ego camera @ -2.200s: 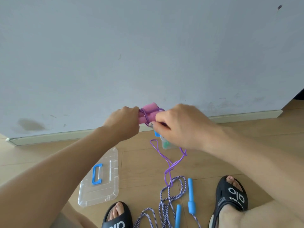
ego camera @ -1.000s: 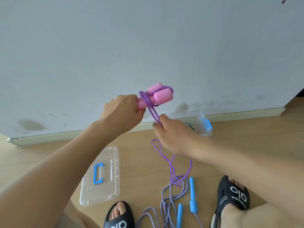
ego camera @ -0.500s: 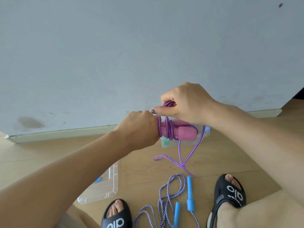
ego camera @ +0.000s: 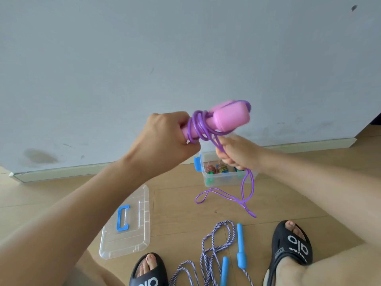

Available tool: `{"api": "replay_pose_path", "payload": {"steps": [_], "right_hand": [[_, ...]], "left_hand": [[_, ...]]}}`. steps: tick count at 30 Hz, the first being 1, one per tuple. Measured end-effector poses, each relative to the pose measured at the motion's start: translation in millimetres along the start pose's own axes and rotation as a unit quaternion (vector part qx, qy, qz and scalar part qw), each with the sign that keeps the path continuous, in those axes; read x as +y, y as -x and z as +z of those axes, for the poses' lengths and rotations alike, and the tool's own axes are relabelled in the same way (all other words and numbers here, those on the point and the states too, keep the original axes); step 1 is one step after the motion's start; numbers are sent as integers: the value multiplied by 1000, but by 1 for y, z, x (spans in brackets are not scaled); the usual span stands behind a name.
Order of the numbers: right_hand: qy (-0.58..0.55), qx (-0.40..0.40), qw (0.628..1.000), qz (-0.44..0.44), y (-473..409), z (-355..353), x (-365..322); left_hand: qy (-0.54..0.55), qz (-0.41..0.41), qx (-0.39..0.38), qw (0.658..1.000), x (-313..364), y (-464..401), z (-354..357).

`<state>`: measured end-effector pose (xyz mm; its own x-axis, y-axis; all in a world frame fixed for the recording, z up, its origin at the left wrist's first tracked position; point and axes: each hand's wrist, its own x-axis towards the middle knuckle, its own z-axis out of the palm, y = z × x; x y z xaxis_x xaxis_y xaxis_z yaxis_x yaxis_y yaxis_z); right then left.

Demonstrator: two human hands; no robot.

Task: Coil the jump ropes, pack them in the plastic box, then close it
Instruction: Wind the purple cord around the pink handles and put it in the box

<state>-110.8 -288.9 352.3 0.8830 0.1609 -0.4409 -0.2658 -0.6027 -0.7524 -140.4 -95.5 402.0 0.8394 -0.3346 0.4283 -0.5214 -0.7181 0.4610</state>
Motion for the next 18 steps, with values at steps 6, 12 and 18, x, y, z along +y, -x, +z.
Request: {"api": "replay_pose_path", "payload": {"steps": [6,12,18], "right_hand": [[-38,13,999,20,23,35,-4],[392,125,886,-213,62,47,-16],[438,171,826,-310,64,20,-48]], "left_hand": [[46,-205,-60,976,-19,-13,9],[-136,-230,-145,953,-57,-17,33],[-267,-90,-243,928,-33,5,53]]}}
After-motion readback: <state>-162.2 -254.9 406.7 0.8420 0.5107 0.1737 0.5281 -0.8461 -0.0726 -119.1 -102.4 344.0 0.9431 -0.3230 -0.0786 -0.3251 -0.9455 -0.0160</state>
